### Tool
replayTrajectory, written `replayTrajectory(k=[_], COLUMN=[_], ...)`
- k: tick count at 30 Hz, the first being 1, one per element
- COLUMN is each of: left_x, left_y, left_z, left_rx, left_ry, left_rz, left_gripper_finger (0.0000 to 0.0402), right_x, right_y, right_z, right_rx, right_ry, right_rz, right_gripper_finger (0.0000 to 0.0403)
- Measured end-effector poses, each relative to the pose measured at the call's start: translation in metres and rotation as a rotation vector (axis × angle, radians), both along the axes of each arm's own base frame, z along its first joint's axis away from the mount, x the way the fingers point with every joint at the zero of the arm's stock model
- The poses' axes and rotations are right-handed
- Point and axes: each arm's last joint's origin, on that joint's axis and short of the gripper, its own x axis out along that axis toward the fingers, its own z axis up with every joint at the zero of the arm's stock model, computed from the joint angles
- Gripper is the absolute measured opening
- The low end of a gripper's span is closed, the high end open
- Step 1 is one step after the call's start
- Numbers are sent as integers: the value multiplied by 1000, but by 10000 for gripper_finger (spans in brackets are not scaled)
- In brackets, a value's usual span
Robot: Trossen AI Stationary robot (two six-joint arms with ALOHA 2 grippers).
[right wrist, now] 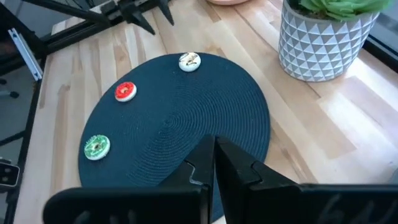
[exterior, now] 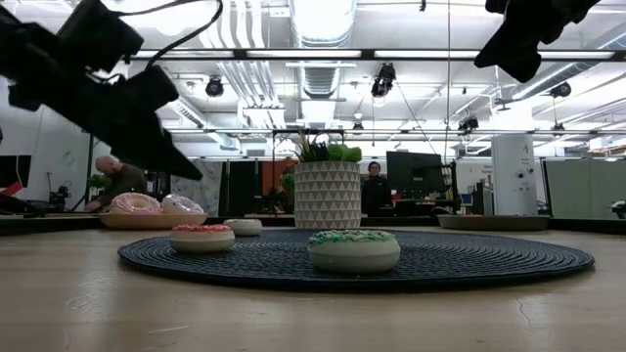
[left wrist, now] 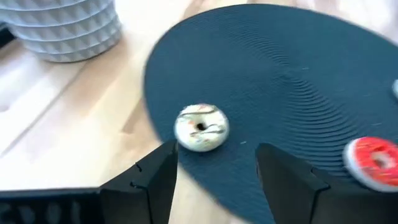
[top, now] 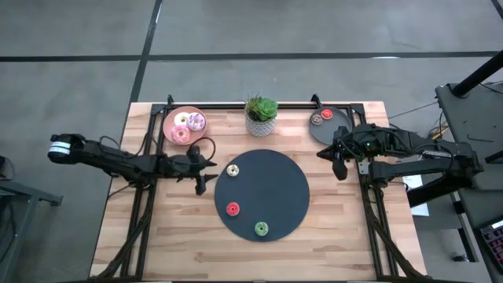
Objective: Pick & Place donuts
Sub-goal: Put the small white donut on the gray plate
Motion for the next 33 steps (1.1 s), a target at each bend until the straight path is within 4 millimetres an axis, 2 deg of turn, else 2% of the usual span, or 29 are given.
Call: replayTrajectory(k=[5, 15, 22, 33], left_x=[-7, -9, -9, 0], left_y=[3, 4, 4, 6], left_z=[-12, -16, -16, -24], left_rx=[50, 60, 78, 104], left_ry=[3, 20, 25, 9], left_rz=[71, 78, 69, 68], left_gripper_finger=[188, 198, 232, 234], right_x=[0, 5, 6, 9], right_y=[0, -1, -1, -2], right_z=[0, -3, -4, -6], right_rx=[-1, 19, 21, 23], right_ry=[0, 23, 29, 44], right_rz=[-4, -44, -45, -46], right_gripper_finger=[9, 9, 9, 9])
